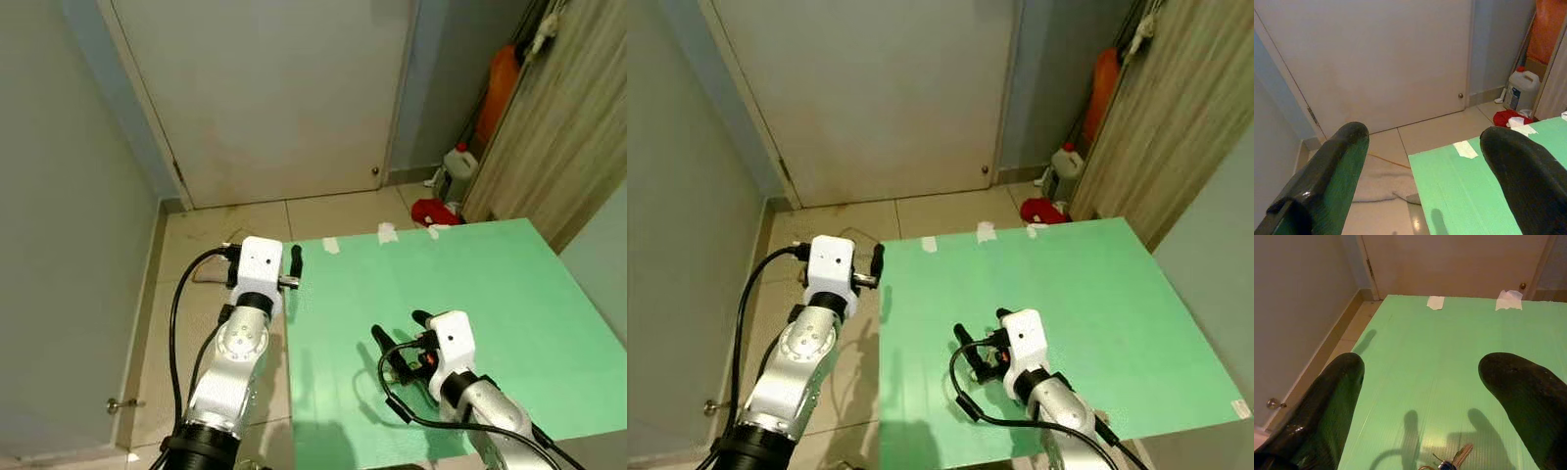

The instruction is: Hang keys on a hook

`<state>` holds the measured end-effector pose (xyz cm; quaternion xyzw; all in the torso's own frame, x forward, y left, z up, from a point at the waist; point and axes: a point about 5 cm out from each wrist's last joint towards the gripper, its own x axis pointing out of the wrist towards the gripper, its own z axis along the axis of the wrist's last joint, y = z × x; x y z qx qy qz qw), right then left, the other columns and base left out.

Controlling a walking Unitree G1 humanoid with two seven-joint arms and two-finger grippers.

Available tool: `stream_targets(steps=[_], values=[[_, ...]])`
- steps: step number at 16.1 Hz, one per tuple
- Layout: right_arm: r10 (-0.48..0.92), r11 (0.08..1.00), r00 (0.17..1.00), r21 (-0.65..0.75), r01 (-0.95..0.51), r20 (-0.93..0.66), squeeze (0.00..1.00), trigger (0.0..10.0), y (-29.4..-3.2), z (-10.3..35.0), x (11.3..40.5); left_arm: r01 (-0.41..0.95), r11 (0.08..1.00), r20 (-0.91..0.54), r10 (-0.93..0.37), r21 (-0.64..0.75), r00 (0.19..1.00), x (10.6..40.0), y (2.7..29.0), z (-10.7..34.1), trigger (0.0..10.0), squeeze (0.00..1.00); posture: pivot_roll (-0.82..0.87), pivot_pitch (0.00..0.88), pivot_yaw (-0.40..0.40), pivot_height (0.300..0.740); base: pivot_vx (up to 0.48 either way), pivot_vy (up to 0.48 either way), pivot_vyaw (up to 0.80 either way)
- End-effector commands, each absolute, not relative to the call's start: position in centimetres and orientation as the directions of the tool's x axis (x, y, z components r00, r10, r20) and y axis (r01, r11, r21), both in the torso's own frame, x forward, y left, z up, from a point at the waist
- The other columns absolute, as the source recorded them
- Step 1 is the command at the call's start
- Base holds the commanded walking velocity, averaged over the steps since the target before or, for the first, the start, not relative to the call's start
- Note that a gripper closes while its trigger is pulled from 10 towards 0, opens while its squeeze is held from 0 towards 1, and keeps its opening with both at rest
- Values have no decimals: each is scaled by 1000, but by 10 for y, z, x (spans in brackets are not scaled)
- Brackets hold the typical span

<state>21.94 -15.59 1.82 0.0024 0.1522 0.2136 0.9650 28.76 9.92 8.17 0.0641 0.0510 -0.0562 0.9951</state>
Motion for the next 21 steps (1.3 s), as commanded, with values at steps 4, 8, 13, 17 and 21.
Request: stream_targets(steps=[4,8,13,17,21], values=[[408,911,865,62,-408,-293,0,10000,-156,20,222,146,982,-92,-135,118,987,286,94,85,10000,0,-219,39,56,740,138,-194,0],[411,909,861,65,-411,-299,0,10000,-155,18,221,141,982,-98,-129,127,987,287,94,84,10000,0,-217,35,58,740,0,0,0],[411,909,860,64,-412,-301,0,10000,-156,17,222,157,981,-88,-148,113,985,286,90,85,10000,0,-217,34,59,740,0,0,0],[411,909,860,64,-412,-301,0,10000,-156,17,223,140,987,-59,-136,81,989,287,94,90,10000,0,-217,34,59,740,0,0,0],[312,948,923,132,-289,-224,0,10000,-164,32,238,113,992,-16,-113,47,994,295,102,100,10000,0,-219,32,67,740,0,0,0]])
